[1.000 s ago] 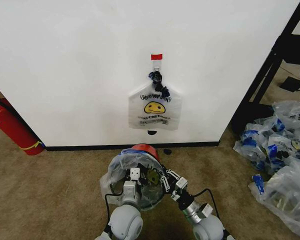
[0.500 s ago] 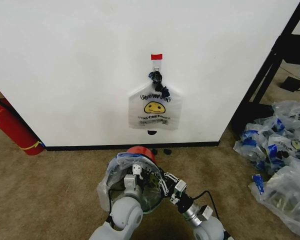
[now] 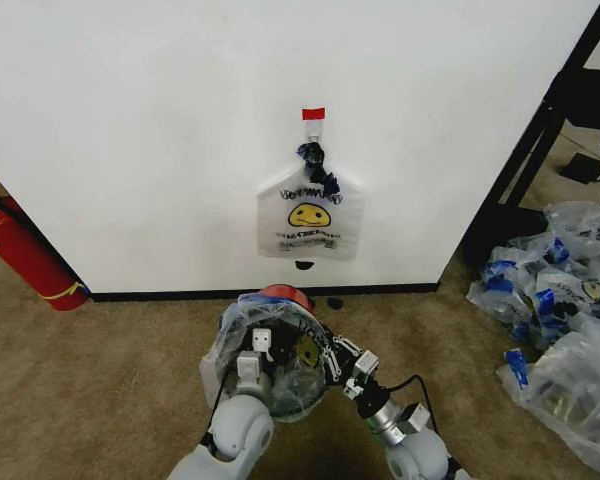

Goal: Pick up the garbage bag from the wall and place it over the trash bin.

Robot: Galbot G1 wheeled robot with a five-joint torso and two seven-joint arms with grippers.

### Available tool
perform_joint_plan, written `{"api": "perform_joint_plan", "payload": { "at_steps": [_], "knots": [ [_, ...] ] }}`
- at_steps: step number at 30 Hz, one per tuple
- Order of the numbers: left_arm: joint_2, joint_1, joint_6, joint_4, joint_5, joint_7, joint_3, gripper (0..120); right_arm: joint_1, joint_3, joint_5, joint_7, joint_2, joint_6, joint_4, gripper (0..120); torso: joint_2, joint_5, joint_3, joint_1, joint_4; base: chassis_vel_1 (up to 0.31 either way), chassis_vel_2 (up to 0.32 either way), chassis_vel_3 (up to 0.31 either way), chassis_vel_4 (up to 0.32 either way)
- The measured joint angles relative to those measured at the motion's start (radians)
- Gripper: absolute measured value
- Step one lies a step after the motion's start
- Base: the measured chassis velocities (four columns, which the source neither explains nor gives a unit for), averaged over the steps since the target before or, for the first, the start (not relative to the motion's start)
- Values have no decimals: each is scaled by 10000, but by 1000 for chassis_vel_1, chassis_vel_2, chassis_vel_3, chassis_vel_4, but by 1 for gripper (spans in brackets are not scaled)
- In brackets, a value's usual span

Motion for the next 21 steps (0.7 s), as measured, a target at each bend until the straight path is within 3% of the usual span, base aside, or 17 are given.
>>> {"api": "perform_joint_plan", "payload": {
  "at_steps": [13,21],
  "knots": [
    [-103,-719,-395,291,-540,29,-37,0,-107,20,-124,-977,-53,41,-139,2,0,0,0,0,-1,0,0,0,0],
    [134,-532,-453,36,-549,11,-136,0,38,62,-166,-341,-33,92,-433,2,0,1,0,0,0,0,0,0,0]
  ]
}}
